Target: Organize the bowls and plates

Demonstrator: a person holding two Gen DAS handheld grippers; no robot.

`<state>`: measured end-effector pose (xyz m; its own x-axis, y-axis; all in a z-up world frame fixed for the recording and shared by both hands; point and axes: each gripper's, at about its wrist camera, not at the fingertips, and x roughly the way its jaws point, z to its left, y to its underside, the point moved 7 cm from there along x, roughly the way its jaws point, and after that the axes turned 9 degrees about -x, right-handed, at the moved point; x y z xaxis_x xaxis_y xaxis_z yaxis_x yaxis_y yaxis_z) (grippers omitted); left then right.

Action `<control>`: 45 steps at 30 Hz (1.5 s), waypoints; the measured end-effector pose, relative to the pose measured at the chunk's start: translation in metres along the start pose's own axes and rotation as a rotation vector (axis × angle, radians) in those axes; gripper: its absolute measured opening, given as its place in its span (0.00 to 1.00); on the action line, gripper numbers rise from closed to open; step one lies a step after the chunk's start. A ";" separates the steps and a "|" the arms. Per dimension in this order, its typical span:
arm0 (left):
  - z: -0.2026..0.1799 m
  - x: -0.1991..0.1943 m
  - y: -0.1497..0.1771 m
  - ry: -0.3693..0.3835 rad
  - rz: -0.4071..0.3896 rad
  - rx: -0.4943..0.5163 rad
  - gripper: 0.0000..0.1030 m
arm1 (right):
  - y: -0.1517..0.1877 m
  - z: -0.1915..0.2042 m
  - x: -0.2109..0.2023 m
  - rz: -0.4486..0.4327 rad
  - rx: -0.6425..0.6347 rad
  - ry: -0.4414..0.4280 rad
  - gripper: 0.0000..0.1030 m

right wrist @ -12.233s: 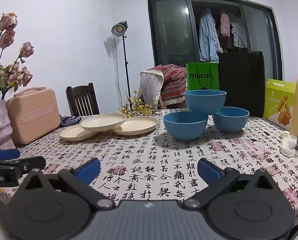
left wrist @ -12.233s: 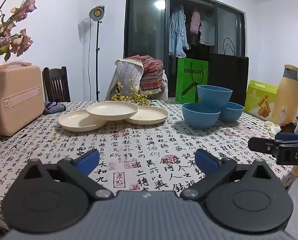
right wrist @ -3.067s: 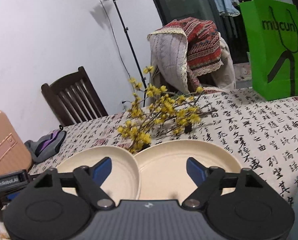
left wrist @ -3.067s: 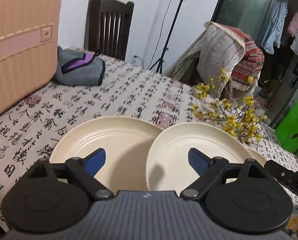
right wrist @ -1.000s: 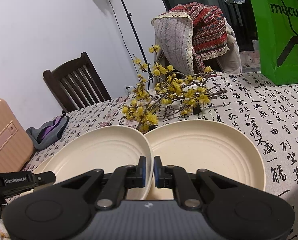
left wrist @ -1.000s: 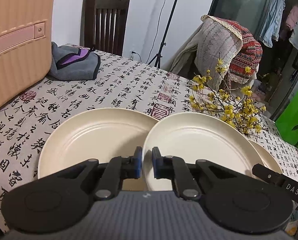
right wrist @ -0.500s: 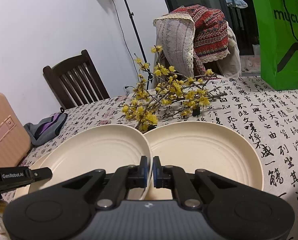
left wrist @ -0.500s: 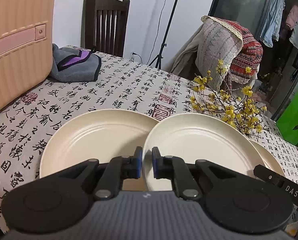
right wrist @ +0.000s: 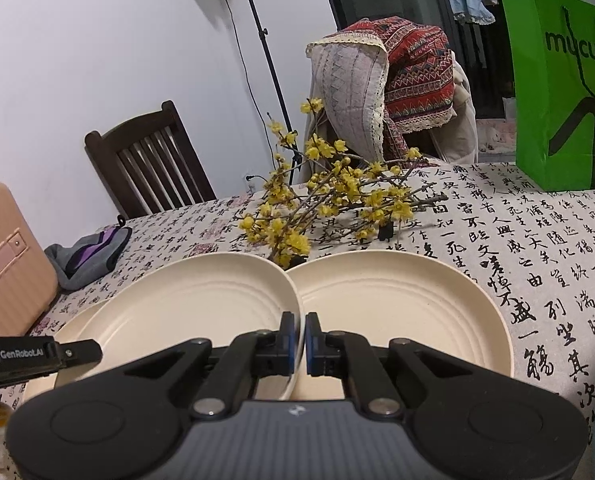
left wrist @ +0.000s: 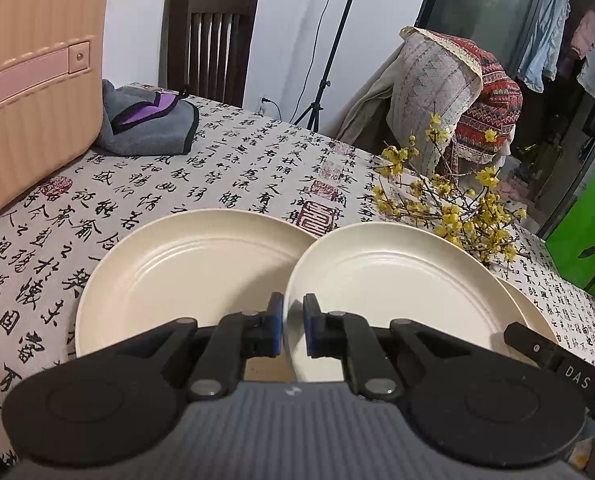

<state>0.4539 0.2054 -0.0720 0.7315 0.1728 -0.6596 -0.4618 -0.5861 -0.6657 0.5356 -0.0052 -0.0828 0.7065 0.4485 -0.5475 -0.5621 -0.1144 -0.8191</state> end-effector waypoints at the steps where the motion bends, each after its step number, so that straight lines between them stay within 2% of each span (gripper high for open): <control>1: 0.000 0.000 0.000 0.000 0.000 -0.003 0.10 | 0.000 0.000 0.000 0.001 0.003 -0.001 0.05; 29: -0.003 -0.036 -0.005 0.004 -0.039 0.014 0.10 | -0.012 0.012 -0.035 -0.037 -0.027 0.003 0.05; 45: -0.007 -0.071 -0.002 0.043 -0.068 0.027 0.11 | -0.012 0.014 -0.072 -0.068 -0.010 0.007 0.05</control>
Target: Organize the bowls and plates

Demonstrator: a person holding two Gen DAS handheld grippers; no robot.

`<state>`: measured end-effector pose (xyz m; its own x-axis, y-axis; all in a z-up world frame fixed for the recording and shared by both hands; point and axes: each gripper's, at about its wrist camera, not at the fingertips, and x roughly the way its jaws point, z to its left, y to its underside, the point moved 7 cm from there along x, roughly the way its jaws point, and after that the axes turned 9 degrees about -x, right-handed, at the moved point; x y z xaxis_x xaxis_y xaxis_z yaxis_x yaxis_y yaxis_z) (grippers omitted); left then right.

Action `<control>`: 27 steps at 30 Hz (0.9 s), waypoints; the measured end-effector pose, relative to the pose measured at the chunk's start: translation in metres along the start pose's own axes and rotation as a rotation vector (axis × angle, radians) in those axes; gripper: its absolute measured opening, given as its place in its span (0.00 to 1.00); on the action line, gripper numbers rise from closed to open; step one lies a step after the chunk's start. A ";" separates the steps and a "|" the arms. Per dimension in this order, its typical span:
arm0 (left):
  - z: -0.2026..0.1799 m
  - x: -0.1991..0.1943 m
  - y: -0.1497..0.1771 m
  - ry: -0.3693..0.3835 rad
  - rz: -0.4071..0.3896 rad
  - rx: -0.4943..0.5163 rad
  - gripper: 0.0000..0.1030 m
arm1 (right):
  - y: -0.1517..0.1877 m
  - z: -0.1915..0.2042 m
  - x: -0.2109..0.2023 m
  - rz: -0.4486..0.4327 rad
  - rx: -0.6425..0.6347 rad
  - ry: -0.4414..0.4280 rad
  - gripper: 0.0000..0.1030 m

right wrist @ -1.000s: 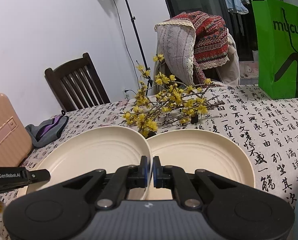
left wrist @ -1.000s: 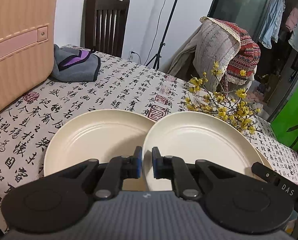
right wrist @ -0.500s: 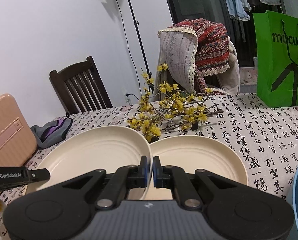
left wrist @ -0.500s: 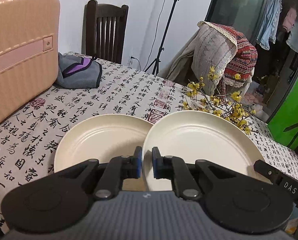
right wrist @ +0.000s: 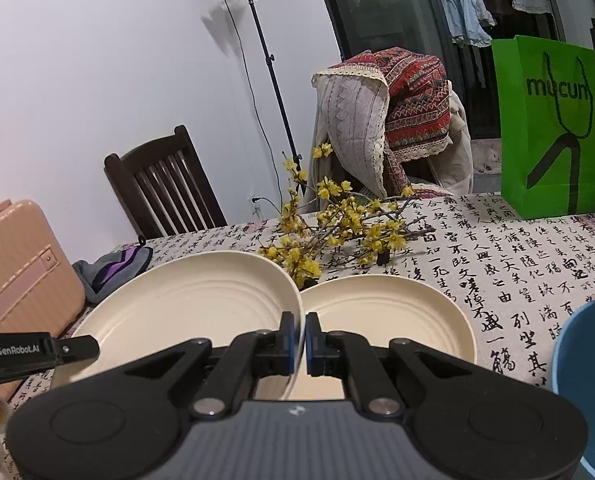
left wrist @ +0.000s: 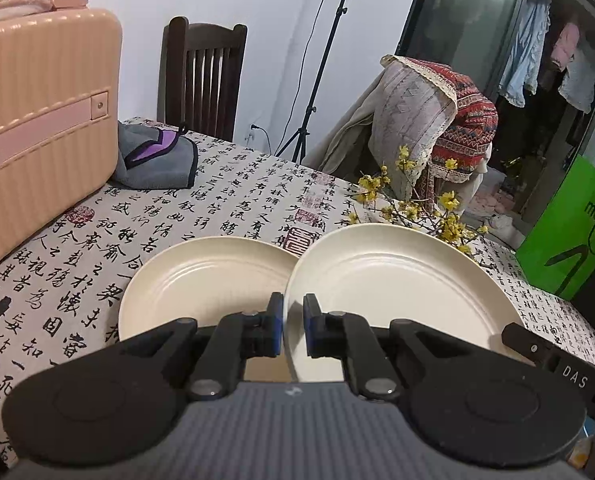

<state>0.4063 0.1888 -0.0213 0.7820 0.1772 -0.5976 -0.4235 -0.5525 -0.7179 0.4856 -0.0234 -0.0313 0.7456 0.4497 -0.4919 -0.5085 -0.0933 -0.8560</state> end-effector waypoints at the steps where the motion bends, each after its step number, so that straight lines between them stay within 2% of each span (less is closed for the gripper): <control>1: 0.000 -0.002 0.000 0.001 -0.002 0.001 0.11 | 0.000 0.000 -0.003 -0.002 0.000 0.000 0.05; 27: -0.003 -0.057 0.009 0.030 -0.045 0.015 0.11 | 0.000 0.007 -0.058 -0.047 0.001 0.006 0.05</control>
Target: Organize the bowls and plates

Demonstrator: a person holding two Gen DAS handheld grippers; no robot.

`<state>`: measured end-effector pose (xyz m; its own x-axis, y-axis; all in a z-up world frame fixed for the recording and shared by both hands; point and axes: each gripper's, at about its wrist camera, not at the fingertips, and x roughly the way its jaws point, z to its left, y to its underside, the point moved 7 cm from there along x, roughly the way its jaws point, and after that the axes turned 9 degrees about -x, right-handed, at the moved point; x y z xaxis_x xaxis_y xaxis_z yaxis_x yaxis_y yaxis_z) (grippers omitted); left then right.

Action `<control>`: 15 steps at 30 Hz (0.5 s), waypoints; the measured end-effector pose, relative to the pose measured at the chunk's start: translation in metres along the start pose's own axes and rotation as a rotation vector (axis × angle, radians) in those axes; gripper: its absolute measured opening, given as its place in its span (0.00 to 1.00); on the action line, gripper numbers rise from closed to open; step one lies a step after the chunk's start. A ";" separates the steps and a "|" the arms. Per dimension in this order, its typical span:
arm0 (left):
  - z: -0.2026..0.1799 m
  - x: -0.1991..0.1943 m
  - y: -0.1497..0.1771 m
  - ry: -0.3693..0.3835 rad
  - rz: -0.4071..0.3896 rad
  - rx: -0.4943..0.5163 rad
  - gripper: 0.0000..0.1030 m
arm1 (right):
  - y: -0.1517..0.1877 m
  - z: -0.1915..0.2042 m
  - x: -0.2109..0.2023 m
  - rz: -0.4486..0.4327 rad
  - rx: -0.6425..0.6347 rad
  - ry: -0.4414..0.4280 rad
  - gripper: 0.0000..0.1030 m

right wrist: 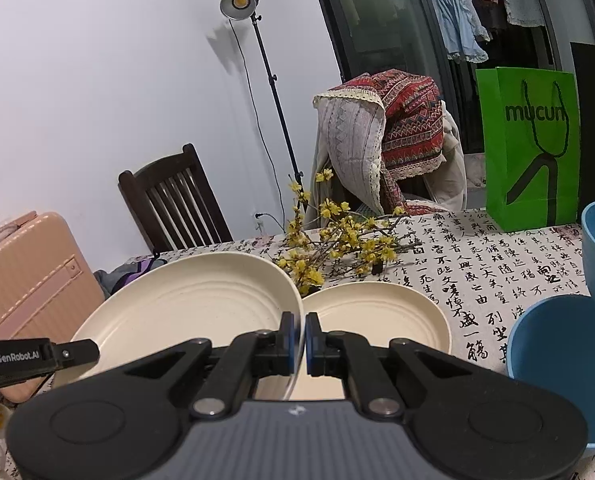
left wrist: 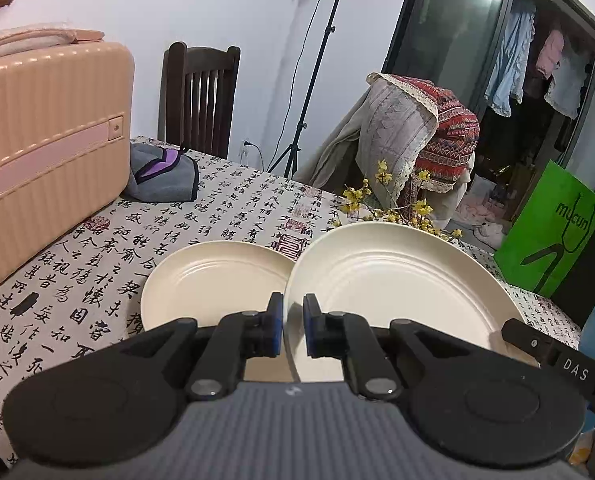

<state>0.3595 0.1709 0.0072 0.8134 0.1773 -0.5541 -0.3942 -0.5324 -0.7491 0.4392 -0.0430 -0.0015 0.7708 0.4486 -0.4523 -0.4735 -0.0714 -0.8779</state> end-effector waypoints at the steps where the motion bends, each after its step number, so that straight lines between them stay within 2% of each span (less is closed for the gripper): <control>1: 0.000 -0.002 0.000 0.001 -0.001 -0.001 0.11 | 0.000 0.000 -0.002 -0.001 0.001 0.000 0.05; 15: -0.004 -0.025 0.008 0.018 -0.010 0.011 0.11 | 0.008 0.000 -0.025 -0.017 0.001 0.012 0.05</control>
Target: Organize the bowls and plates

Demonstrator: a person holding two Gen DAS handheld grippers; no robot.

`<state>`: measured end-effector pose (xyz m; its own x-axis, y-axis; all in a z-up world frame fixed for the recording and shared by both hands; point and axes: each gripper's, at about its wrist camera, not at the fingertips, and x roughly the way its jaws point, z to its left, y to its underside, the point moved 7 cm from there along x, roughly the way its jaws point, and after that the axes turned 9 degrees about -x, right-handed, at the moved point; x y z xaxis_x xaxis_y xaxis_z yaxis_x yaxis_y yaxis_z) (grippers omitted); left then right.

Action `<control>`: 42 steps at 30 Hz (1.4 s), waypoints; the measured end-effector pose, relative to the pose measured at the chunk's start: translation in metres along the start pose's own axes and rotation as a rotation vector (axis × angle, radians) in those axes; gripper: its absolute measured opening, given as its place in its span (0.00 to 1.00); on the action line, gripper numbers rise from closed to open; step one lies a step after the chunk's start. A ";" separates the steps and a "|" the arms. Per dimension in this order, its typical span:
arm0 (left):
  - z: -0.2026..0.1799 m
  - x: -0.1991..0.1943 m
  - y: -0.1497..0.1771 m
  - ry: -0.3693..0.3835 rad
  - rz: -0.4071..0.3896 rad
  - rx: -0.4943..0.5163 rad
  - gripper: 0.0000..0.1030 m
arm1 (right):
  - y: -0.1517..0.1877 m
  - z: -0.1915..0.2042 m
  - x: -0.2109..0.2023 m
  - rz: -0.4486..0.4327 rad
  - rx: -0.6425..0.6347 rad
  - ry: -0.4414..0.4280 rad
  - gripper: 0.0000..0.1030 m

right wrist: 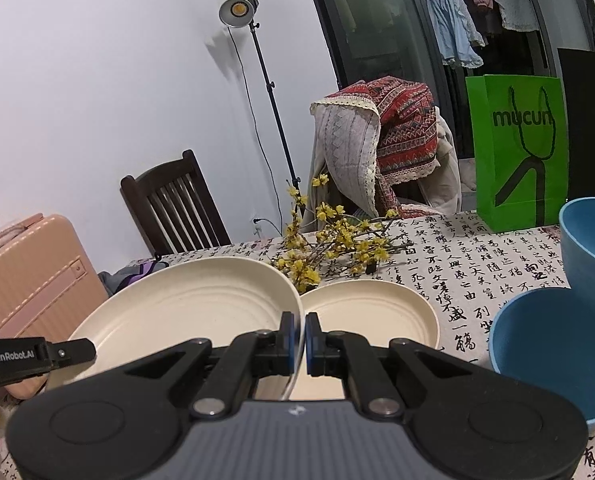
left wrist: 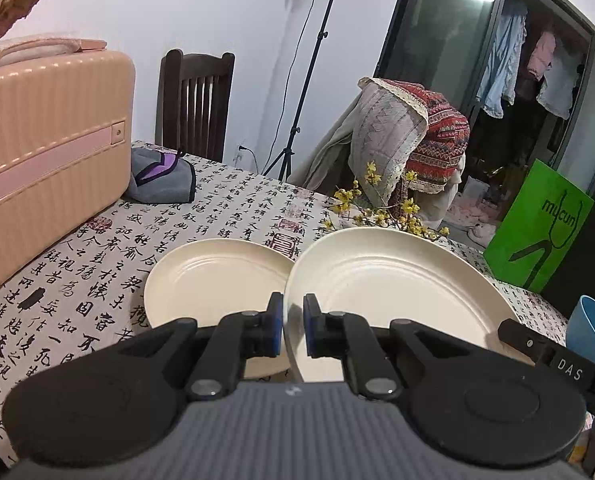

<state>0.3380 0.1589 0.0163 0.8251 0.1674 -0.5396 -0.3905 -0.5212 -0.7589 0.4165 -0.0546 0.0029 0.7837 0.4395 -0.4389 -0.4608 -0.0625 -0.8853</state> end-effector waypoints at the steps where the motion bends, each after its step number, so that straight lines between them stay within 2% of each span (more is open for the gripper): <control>1: 0.000 -0.001 0.000 0.001 0.000 0.001 0.11 | 0.000 0.000 -0.001 0.000 0.003 -0.001 0.05; 42: -0.010 -0.050 0.032 0.038 -0.007 0.022 0.11 | 0.025 -0.013 -0.059 -0.021 0.032 0.014 0.05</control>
<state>0.2880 0.1253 0.0225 0.8426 0.1392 -0.5203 -0.3931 -0.5015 -0.7707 0.3641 -0.0931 0.0043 0.7992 0.4278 -0.4223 -0.4567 -0.0247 -0.8893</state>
